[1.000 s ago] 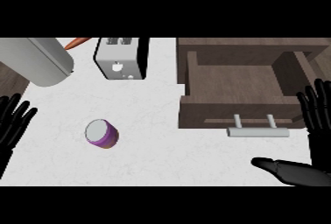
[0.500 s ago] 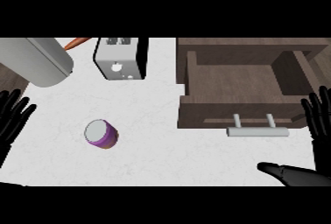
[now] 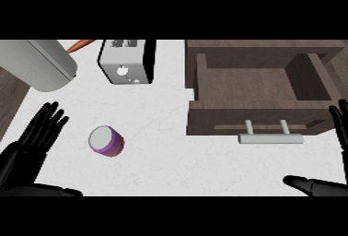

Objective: Pick up the can, place it into the drawer and close the drawer

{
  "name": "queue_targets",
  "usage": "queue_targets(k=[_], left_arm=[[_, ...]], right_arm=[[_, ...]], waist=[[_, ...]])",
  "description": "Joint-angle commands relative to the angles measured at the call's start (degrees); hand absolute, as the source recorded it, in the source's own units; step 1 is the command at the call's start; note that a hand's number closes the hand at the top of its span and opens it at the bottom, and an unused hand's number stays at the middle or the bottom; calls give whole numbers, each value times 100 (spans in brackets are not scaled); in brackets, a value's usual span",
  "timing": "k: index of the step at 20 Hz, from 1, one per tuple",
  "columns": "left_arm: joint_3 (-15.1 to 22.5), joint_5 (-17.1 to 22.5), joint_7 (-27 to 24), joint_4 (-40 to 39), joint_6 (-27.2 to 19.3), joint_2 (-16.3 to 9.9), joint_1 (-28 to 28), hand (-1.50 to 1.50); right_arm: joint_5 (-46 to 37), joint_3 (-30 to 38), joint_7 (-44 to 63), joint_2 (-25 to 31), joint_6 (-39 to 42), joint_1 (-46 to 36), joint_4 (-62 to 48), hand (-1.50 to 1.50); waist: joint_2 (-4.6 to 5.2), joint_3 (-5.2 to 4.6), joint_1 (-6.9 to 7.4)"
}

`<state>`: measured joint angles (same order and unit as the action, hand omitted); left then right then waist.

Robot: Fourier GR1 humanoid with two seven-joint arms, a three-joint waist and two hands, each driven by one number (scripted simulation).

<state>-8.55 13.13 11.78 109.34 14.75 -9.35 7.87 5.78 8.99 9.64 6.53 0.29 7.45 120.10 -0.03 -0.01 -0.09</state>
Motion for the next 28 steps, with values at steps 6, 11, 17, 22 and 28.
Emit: queue_targets(k=[6, 11, 17, 22, 28], left_arm=[[419, -1139, -1265, -1116, -201, 515, 175, -150], [293, -1534, -2189, -2381, -338, 553, -69, -150], [-53, -1348, -2133, -2828, -407, 372, -392, -150], [-171, -1336, -2709, -3644, -259, 253, -540, -150], [-112, -1554, -3231, -4852, -559, 379, -1224, -150]], right_arm=[[203, 358, -380, 0, 333, 301, -101, -150], [300, 526, 295, 228, 261, -98, 166, -150], [175, 328, 234, -202, 375, 716, 922, -150], [-154, 76, 572, -331, 111, 250, 1012, -150], [307, 768, 194, -92, 548, 325, 567, -150]], waist=[[1, 1, -3], [5, -1, -12], [-1, 1, -20], [1, -1, -3], [1, 1, -15]])
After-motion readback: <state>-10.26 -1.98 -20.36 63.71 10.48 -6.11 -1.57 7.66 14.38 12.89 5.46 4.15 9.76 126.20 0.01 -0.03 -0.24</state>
